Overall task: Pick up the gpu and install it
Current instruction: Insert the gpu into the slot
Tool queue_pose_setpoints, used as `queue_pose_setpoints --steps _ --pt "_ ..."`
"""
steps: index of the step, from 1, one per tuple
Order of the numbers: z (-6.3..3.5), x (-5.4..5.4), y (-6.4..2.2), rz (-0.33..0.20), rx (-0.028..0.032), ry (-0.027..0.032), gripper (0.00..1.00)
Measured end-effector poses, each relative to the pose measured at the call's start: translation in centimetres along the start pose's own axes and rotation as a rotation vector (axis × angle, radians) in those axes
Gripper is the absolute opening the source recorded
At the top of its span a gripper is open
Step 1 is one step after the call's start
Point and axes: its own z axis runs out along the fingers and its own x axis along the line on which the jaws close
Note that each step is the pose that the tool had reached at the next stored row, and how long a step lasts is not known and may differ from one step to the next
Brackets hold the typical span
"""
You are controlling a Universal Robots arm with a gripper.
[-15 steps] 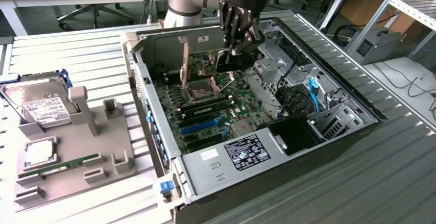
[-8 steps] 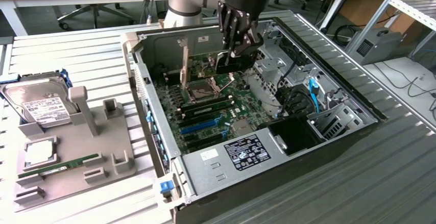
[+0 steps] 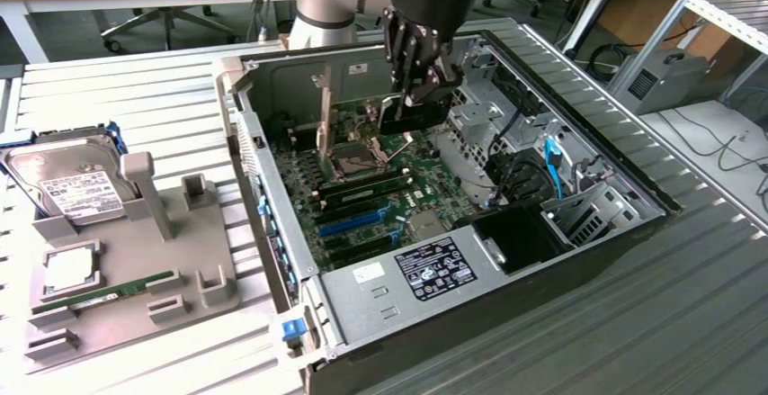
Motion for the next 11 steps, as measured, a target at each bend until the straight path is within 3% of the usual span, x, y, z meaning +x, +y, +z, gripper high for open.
queue_pose_setpoints --steps 11 --pt "0.00 1.6 0.01 0.009 0.0004 -0.0001 0.27"
